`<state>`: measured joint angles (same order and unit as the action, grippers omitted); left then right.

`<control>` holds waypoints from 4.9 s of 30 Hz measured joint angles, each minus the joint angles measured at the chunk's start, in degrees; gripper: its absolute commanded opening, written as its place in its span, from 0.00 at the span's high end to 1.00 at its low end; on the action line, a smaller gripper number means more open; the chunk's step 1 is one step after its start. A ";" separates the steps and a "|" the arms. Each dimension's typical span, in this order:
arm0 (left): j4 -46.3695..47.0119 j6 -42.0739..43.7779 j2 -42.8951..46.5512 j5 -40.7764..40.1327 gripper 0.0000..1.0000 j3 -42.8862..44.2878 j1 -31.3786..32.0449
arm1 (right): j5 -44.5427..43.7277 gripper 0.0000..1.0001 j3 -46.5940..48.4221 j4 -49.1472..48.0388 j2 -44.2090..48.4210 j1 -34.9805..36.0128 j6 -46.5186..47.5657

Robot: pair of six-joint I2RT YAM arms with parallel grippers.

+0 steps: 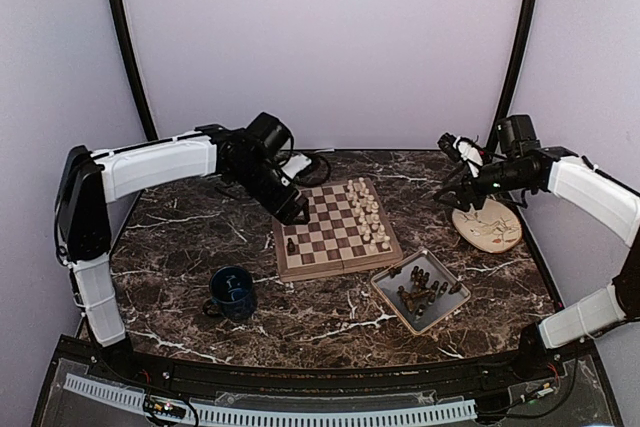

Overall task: Set up the chess pieces on the board
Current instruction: Place the knight at b8, then pick up the pawn from the chess pile, then place the pawn at a7.

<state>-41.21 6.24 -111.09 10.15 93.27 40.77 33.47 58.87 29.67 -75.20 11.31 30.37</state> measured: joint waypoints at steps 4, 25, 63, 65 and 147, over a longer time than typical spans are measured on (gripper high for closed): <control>10.10 -2.34 9.49 -1.53 0.01 -3.13 0.00 | -0.55 0.45 6.05 4.94 0.11 0.44 1.53; 40.19 -6.54 22.51 -17.94 0.02 -28.85 0.24 | -19.10 0.65 -5.05 18.21 -1.62 14.19 8.59; 36.13 -5.44 21.40 -10.54 0.16 -24.79 0.26 | -23.02 1.00 -10.49 15.50 -11.13 14.19 8.35; 36.02 -5.44 21.22 -10.40 0.17 -24.70 0.26 | -22.71 1.00 -10.32 15.80 -11.13 14.19 8.57; 43.39 -17.20 35.76 -18.75 0.17 -30.53 -8.50 | -25.86 0.92 60.72 27.76 -59.17 43.45 1.07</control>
<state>2.17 -10.96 -75.33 -8.60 62.74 32.27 7.62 119.59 57.43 -134.37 54.76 31.44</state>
